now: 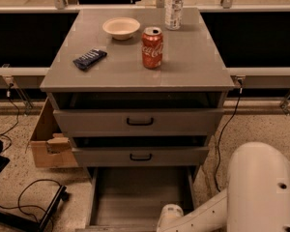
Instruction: Close bottom drawer
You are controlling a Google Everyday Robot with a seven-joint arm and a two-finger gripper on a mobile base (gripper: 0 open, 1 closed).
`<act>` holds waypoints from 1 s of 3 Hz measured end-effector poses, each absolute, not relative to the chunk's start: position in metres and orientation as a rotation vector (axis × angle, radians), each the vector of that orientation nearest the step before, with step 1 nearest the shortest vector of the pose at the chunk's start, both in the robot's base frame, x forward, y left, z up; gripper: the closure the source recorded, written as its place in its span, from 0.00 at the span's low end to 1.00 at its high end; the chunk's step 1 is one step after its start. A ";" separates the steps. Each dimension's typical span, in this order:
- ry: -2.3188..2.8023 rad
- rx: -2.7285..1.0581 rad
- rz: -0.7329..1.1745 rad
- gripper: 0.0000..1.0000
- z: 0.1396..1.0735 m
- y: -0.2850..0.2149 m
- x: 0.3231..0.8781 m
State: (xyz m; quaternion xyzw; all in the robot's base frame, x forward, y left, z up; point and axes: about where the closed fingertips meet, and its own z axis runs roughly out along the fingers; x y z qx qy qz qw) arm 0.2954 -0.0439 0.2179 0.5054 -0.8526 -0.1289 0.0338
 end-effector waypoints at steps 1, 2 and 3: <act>-2.632 1.501 -0.421 1.00 0.176 -0.044 0.289; -2.699 1.466 -0.413 1.00 0.137 -0.045 0.300; -2.755 1.492 -0.383 1.00 0.098 -0.047 0.328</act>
Offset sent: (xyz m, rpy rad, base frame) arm 0.0308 -0.0030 -0.1326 0.0270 -0.0984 -0.1143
